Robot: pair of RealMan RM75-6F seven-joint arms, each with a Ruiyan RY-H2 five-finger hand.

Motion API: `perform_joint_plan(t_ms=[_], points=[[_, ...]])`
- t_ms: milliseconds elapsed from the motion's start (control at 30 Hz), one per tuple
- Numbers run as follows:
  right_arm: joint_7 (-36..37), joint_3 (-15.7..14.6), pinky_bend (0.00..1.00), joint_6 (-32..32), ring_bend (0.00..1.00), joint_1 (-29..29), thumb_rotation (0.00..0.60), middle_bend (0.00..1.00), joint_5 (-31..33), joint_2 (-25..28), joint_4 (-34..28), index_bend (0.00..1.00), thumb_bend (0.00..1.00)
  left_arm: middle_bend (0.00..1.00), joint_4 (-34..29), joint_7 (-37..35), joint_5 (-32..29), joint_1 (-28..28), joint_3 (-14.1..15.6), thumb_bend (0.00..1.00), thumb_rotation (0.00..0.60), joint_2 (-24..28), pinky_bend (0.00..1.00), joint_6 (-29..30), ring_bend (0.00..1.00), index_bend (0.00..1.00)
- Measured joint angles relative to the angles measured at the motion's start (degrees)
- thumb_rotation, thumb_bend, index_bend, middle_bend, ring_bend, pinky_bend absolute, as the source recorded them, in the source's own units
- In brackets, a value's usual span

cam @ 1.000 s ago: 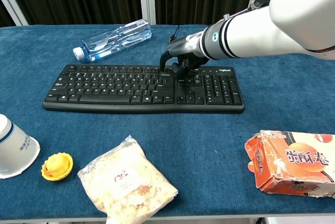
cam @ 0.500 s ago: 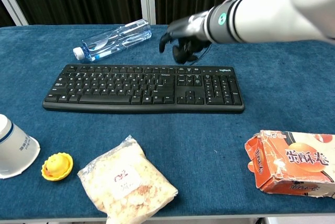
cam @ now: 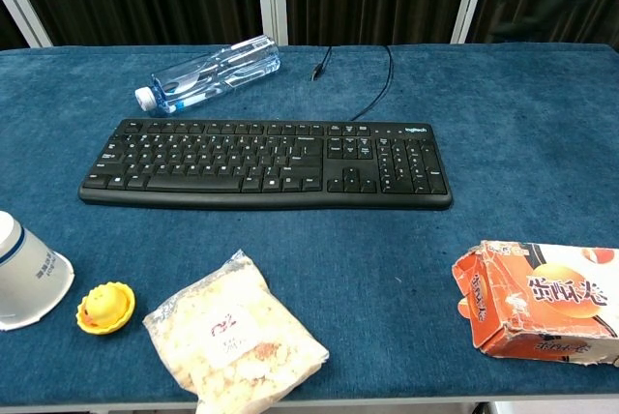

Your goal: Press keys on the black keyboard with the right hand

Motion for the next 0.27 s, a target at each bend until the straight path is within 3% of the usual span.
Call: perform_joint_plan(t_ms=[267], points=[[14.42,-6.97,0.00,12.22,0.00,-19.02,0.452,0.00,-15.34,4.87,0.78,0.00,0.20,0.14,-1.37,0.82,0.76,-0.24,-0.15,0.12,0.600,0.34,0.00,0.71,0.08,0.17]])
